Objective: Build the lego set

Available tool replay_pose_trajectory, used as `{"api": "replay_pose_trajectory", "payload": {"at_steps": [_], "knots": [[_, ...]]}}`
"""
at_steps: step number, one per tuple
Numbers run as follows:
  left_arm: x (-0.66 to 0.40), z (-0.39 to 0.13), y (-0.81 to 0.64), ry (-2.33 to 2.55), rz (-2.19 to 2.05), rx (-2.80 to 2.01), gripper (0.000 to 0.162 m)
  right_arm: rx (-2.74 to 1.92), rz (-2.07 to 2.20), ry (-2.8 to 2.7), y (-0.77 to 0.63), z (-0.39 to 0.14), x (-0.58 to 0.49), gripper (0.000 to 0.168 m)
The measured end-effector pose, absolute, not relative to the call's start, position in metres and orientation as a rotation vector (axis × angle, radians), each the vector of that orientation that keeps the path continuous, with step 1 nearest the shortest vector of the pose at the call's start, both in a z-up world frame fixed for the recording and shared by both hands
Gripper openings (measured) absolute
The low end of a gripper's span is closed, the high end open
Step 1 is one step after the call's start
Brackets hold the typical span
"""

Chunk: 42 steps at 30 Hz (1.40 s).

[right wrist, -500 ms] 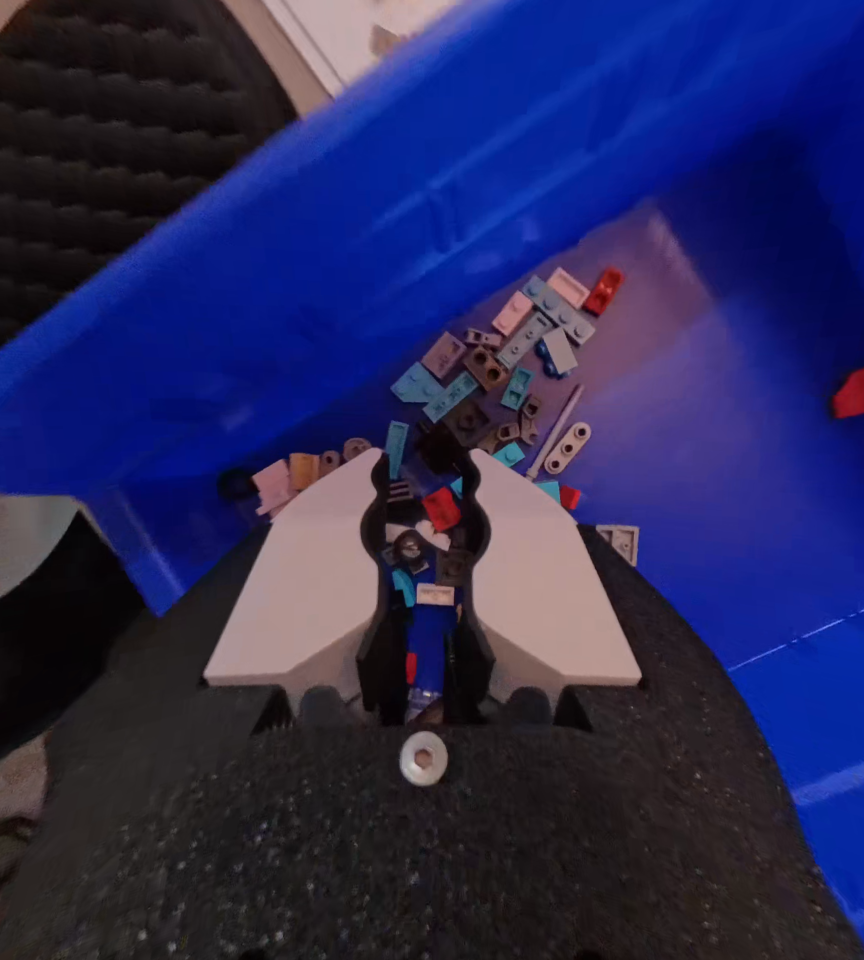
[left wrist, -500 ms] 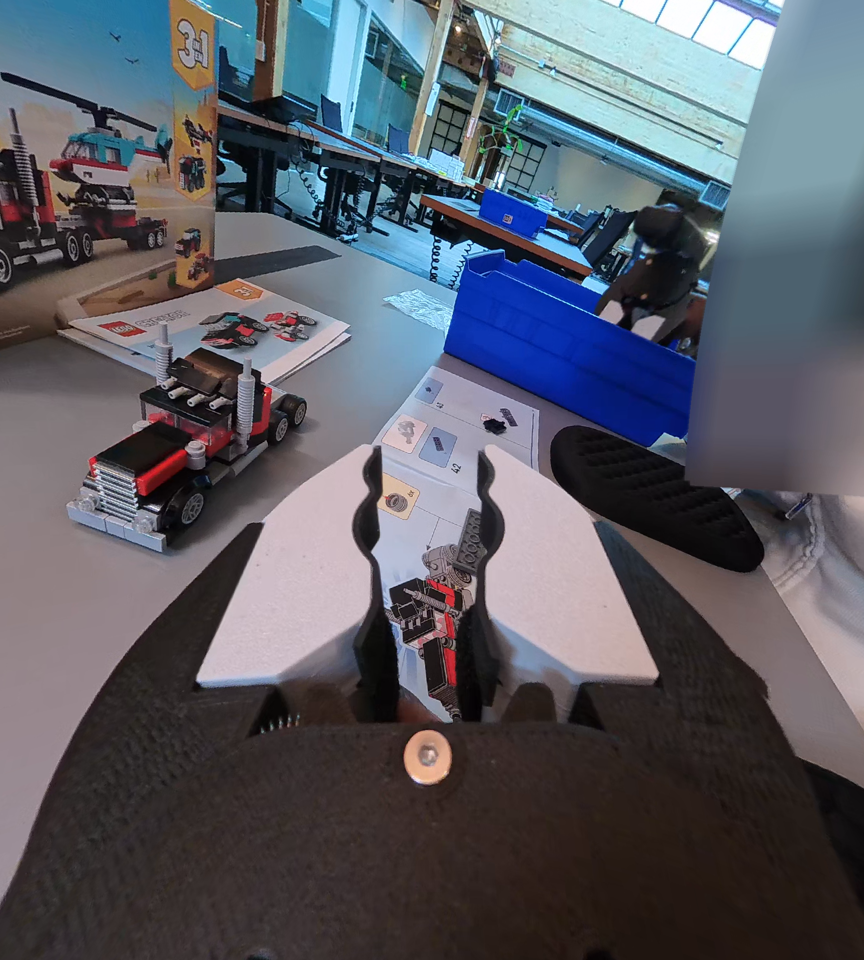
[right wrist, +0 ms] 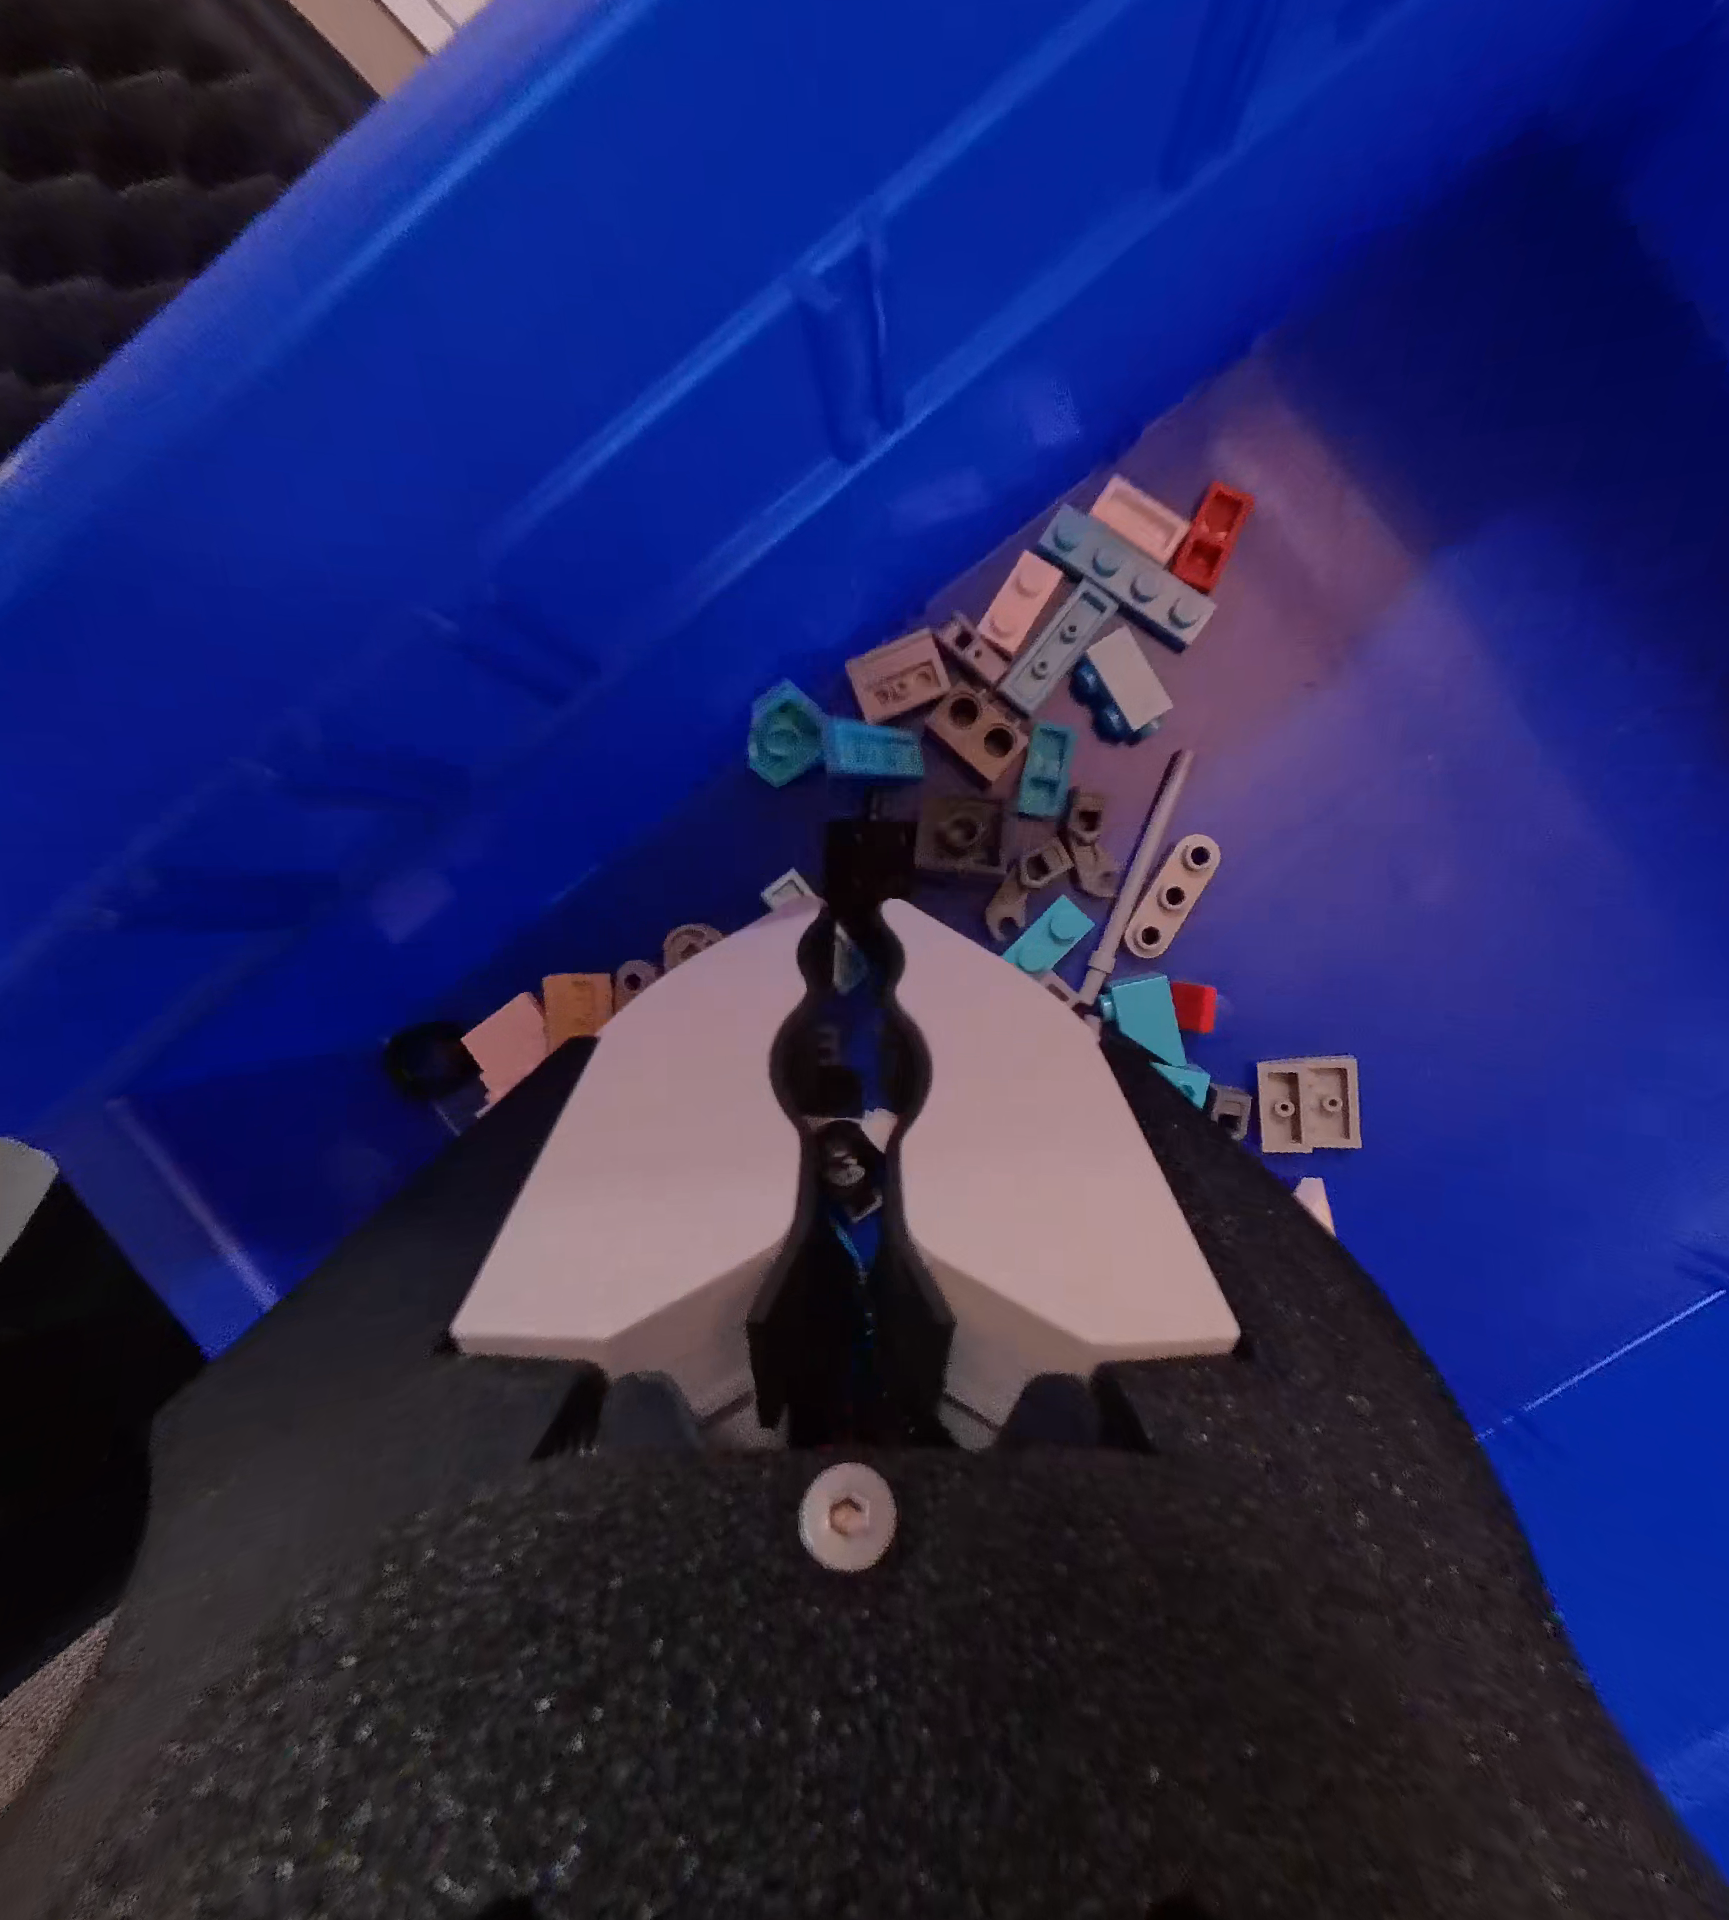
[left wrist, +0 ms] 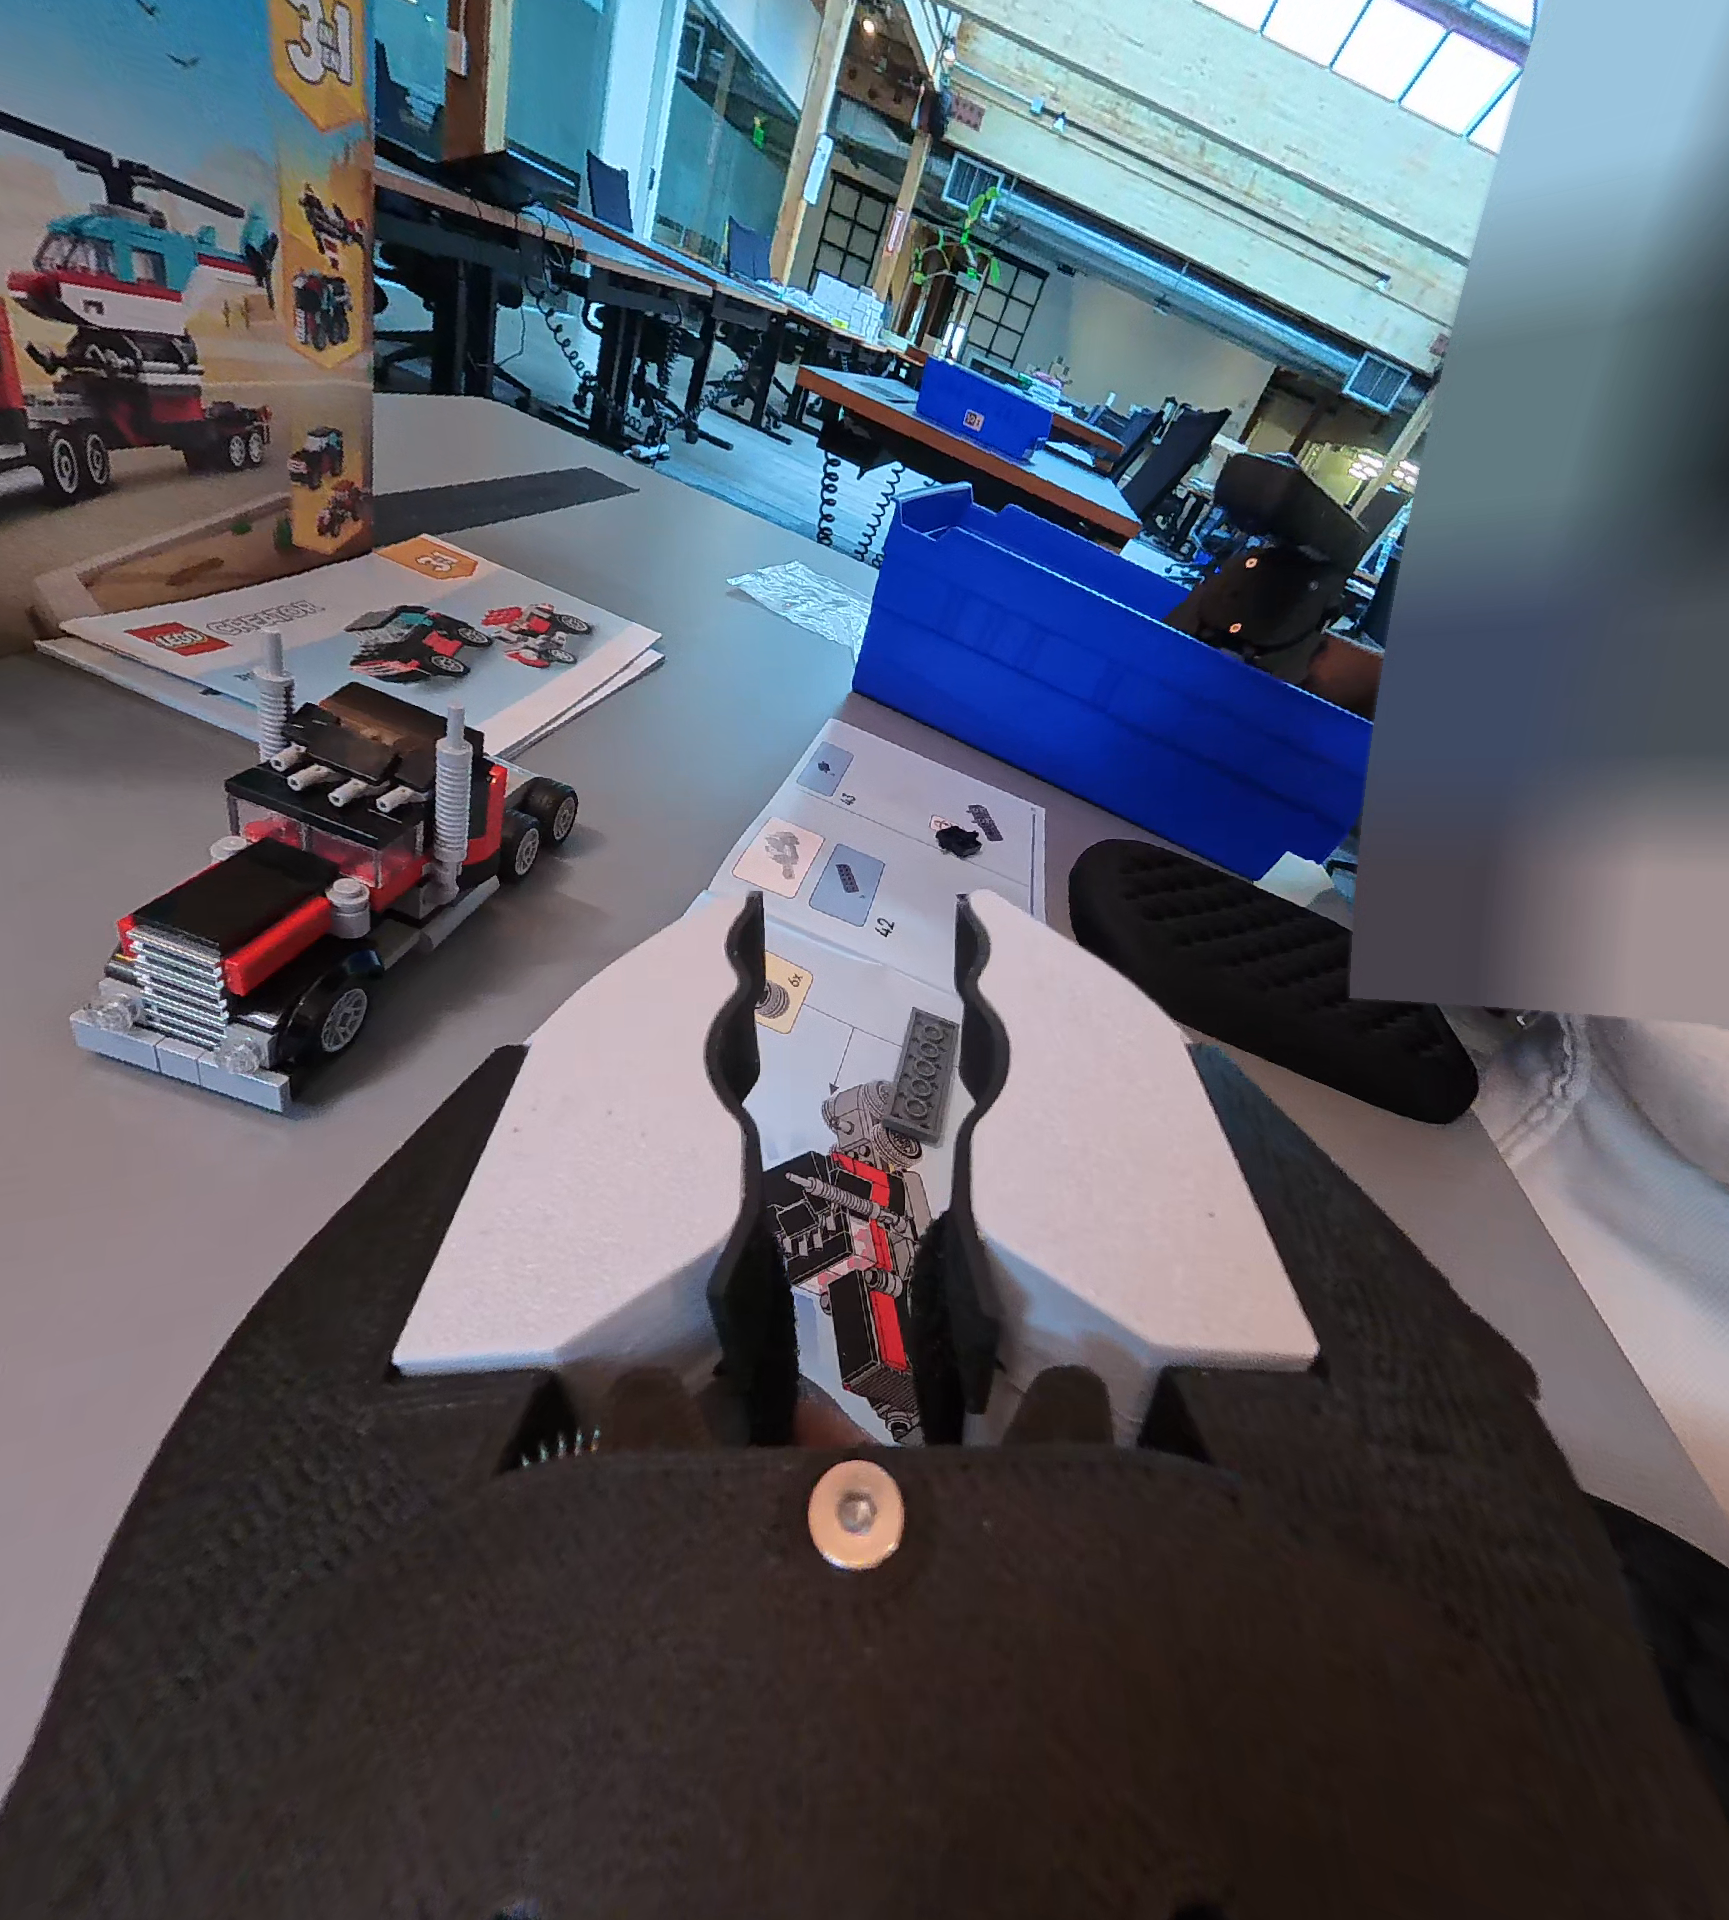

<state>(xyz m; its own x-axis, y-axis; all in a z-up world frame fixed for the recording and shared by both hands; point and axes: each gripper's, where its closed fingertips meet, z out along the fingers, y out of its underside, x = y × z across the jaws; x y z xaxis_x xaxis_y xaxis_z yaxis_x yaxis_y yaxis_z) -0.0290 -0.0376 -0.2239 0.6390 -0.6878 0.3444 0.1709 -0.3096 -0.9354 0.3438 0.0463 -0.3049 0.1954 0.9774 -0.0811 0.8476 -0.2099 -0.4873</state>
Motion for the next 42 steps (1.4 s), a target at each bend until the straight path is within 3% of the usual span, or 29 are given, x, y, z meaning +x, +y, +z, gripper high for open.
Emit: {"api": "replay_pose_trajectory", "payload": {"at_steps": [5,7,15,18,20,25,36,42], "knots": [[-0.029,-0.221,-0.040,0.437,-0.917,-1.653,0.035,-2.161,0.529,-1.683,0.048,-0.301,0.349,0.007],[-0.028,-0.220,-0.042,0.447,-0.926,-1.641,0.035,-2.174,0.543,-1.642,0.049,-0.295,0.347,0.018],[-0.025,-0.220,-0.046,0.484,-0.969,-1.631,0.035,-2.234,0.490,-1.624,0.055,-0.308,0.337,0.020],[-0.022,-0.220,-0.047,0.503,-0.976,-1.635,0.035,-2.252,0.450,-1.601,0.056,-0.308,0.338,0.018],[-0.022,-0.221,-0.047,0.511,-0.981,-1.635,0.035,-2.215,0.360,-1.641,0.059,-0.309,0.340,0.006],[-0.021,-0.220,-0.048,0.511,-1.016,-1.635,0.035,-2.239,0.317,-1.612,0.061,-0.305,0.346,0.006],[-0.019,-0.218,-0.052,0.543,-1.038,-1.610,0.035,-1.978,0.436,-1.389,0.059,-0.217,0.351,0.006],[-0.019,-0.218,-0.052,0.545,-1.035,-1.613,0.035,-1.672,0.995,-1.203,0.022,-0.141,0.298,0.006]]}}
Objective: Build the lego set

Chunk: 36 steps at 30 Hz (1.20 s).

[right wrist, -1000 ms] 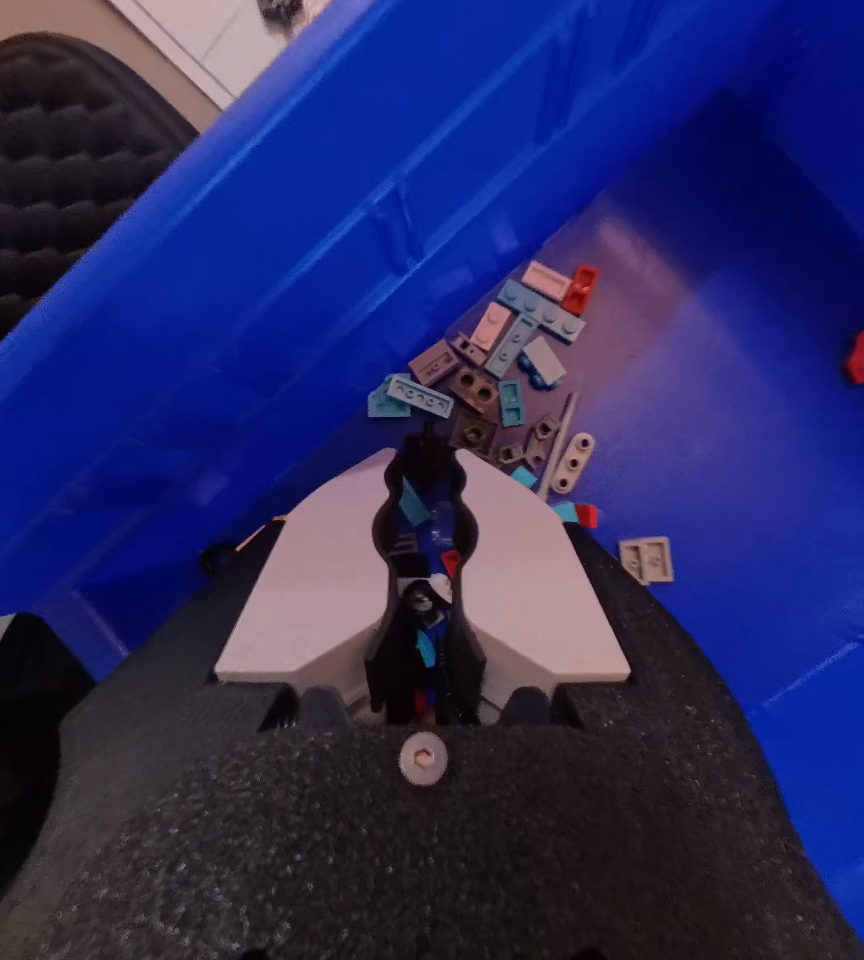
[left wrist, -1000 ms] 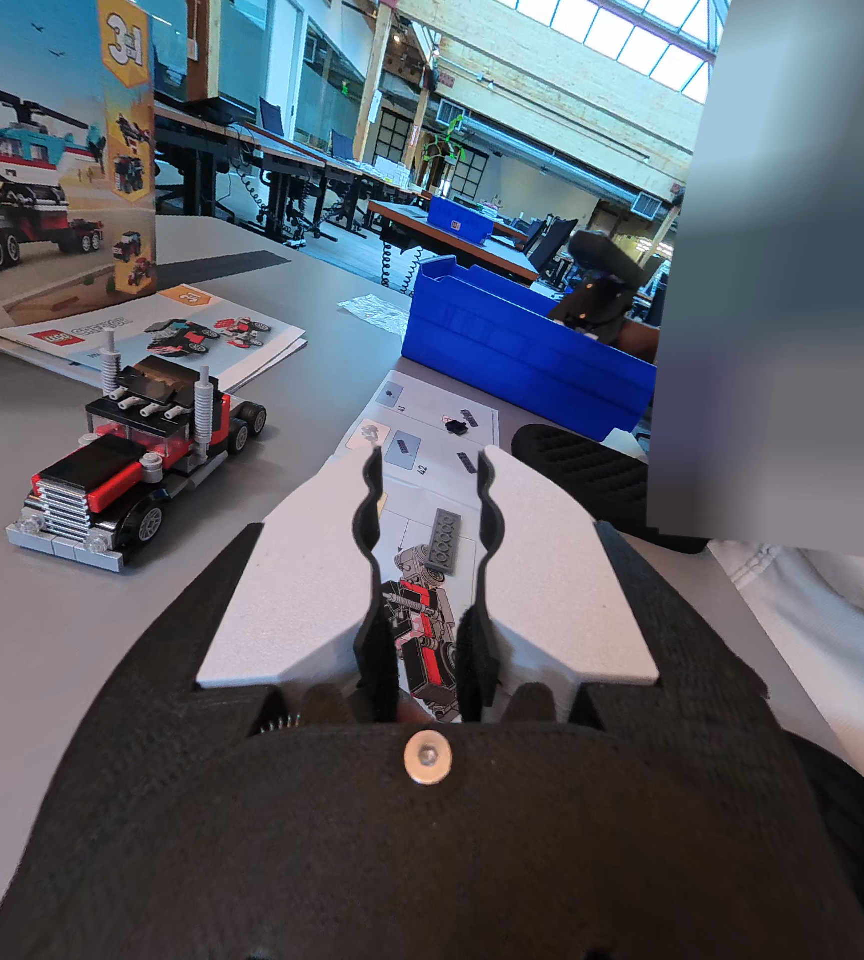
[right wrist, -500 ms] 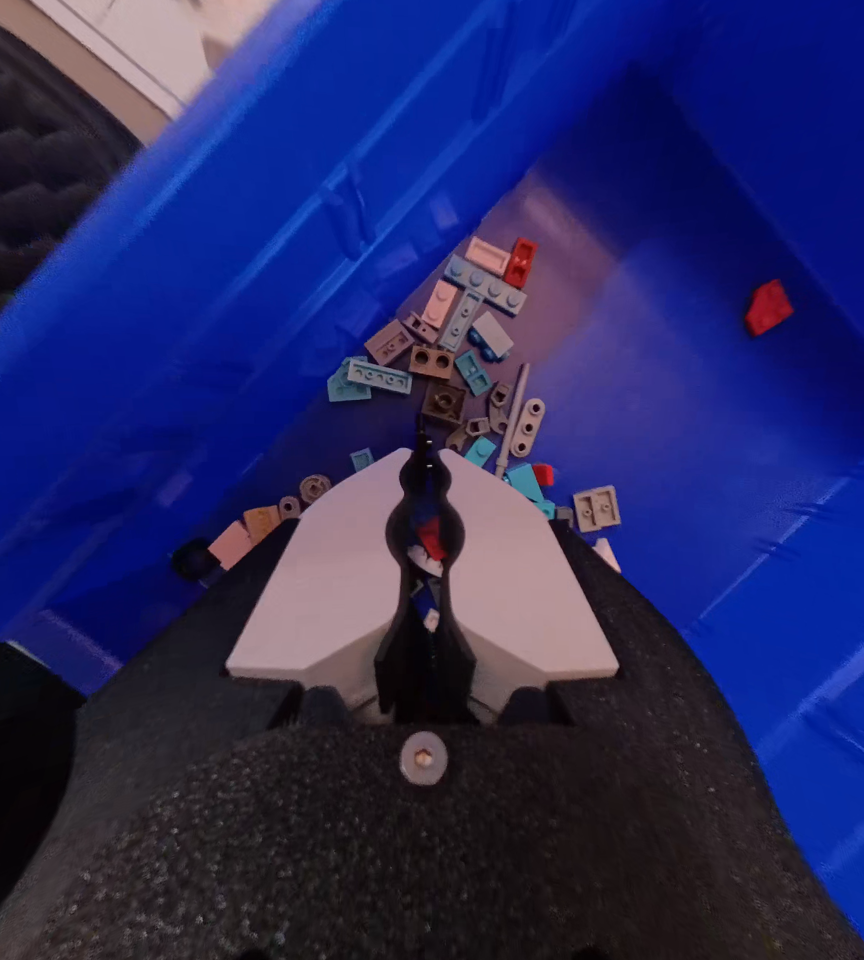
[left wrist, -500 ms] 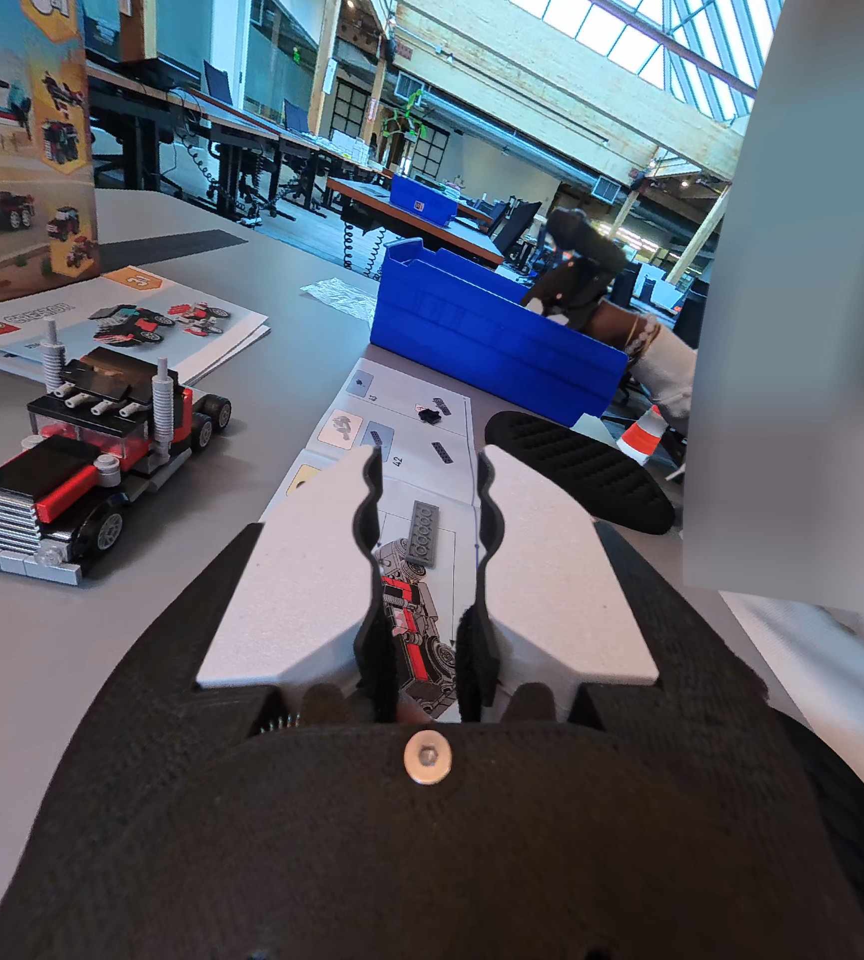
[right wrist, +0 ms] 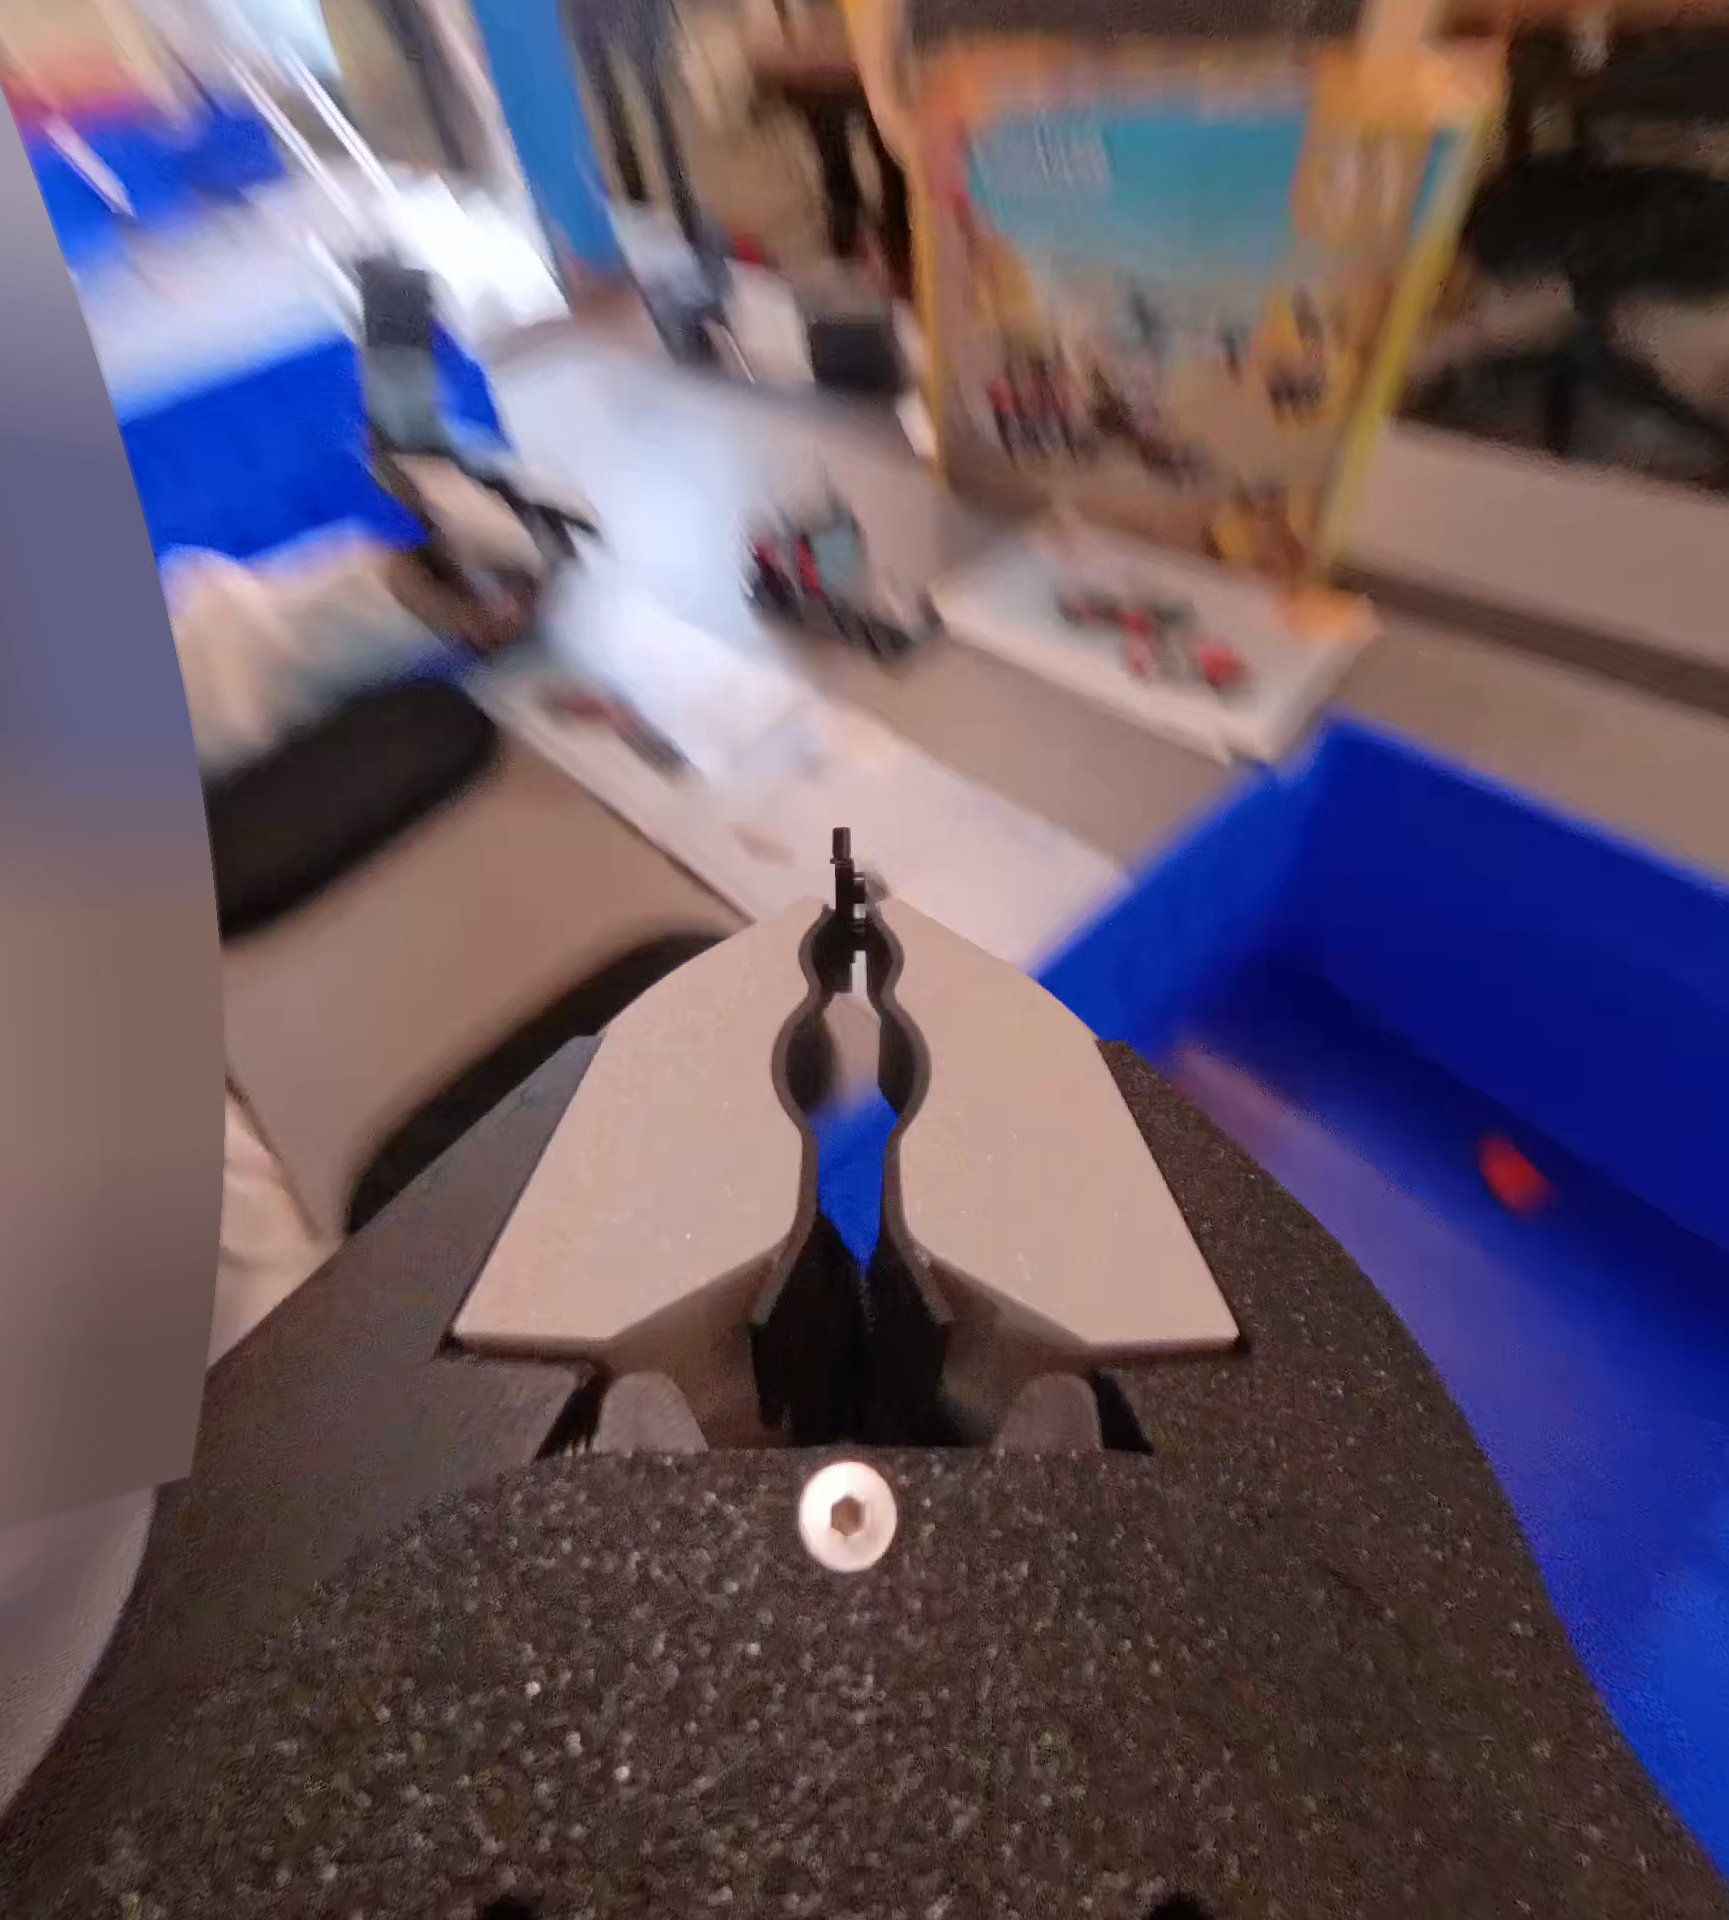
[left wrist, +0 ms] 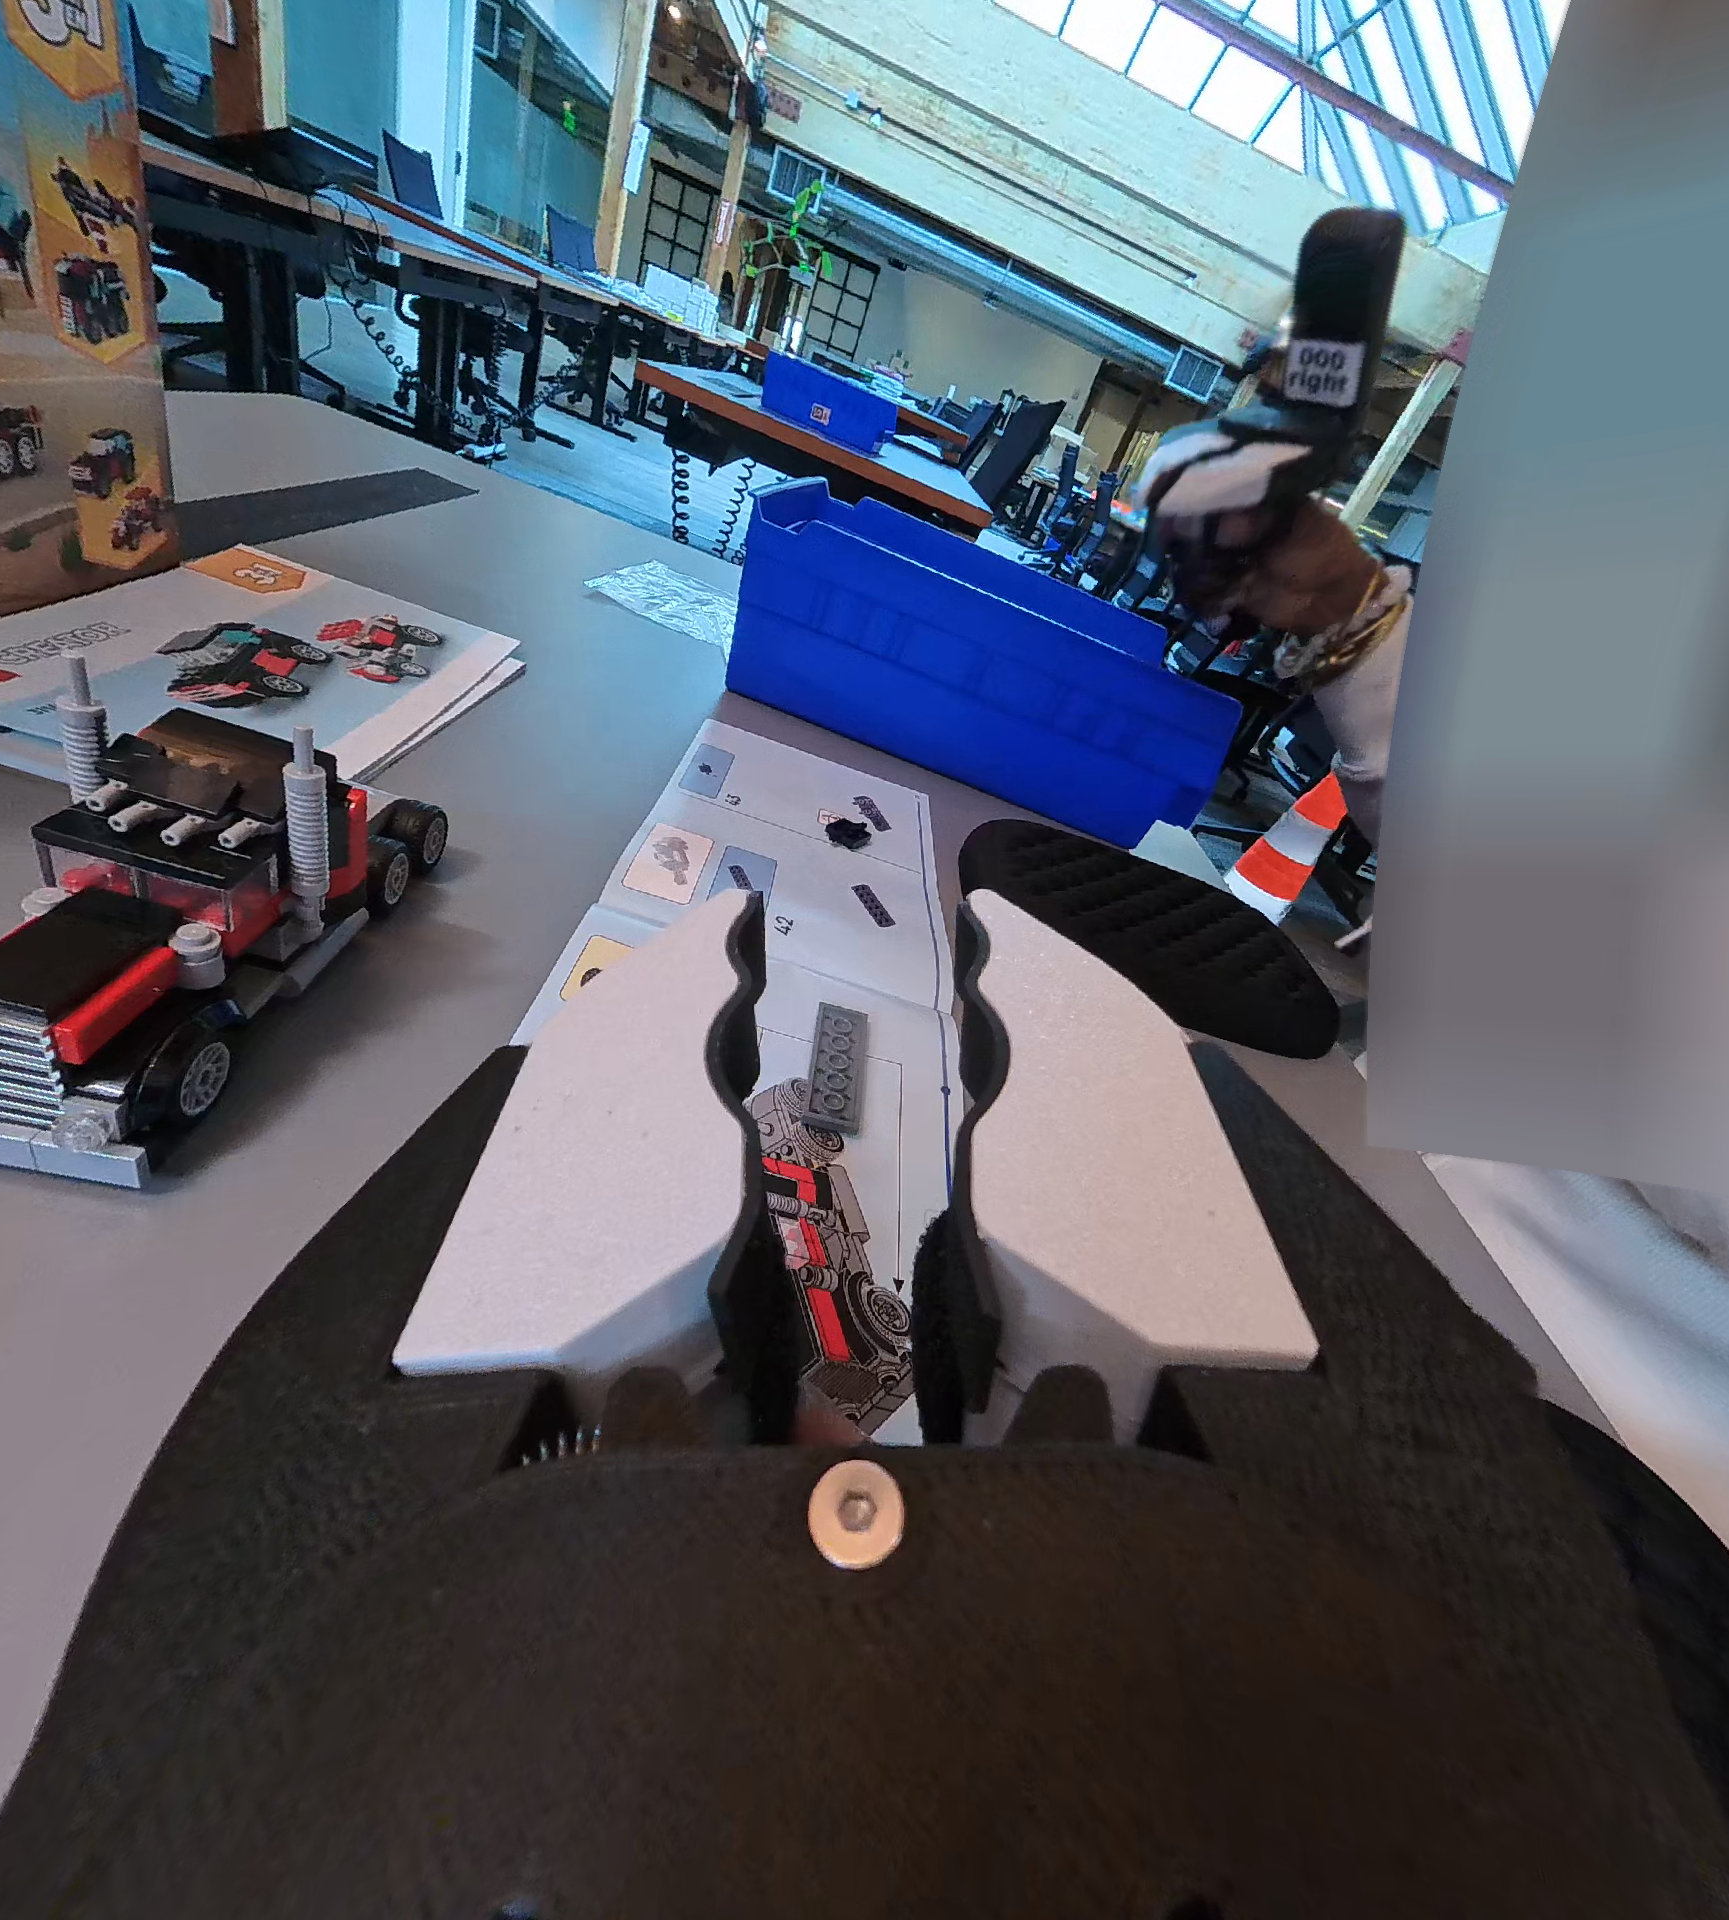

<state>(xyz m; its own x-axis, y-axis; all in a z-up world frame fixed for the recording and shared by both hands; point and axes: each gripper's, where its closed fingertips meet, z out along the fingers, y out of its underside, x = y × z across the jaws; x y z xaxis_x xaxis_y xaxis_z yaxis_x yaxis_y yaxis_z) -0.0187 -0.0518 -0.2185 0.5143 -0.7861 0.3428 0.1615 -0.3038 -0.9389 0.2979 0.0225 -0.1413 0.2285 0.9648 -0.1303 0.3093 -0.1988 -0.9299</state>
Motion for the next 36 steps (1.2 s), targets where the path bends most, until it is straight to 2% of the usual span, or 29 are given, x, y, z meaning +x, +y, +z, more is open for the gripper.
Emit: {"api": "replay_pose_trajectory", "payload": {"at_steps": [4,7,12,14,20,24,30,36], "knots": [[-0.018,-0.212,-0.052,0.579,-0.959,-1.554,0.035,-1.340,1.457,-0.936,-0.010,-0.074,0.244,0.005],[-0.020,-0.200,-0.049,0.607,-0.864,-1.490,0.035,-1.102,1.768,-0.746,-0.028,-0.049,0.203,0.005],[-0.017,-0.174,-0.038,0.636,-0.781,-1.425,0.036,-1.193,1.805,-0.742,-0.001,-0.109,0.155,0.005],[-0.011,-0.171,-0.034,0.650,-0.754,-1.420,0.036,-1.286,1.647,-0.753,0.030,-0.129,0.168,0.005],[0.023,-0.163,-0.023,0.662,-0.663,-1.332,0.043,-1.517,1.362,-0.923,0.075,-0.153,0.169,0.005],[0.047,-0.172,-0.028,0.795,-0.523,-1.319,0.045,-1.593,1.625,-1.016,0.045,-0.159,0.128,0.005],[0.056,-0.178,-0.025,0.862,-0.280,-1.293,0.049,-1.556,2.396,-0.853,-0.018,-0.161,0.059,0.005],[0.050,-0.168,-0.026,0.835,-0.167,-1.232,0.051,-1.580,2.537,-0.898,-0.042,-0.164,0.034,0.005]]}}
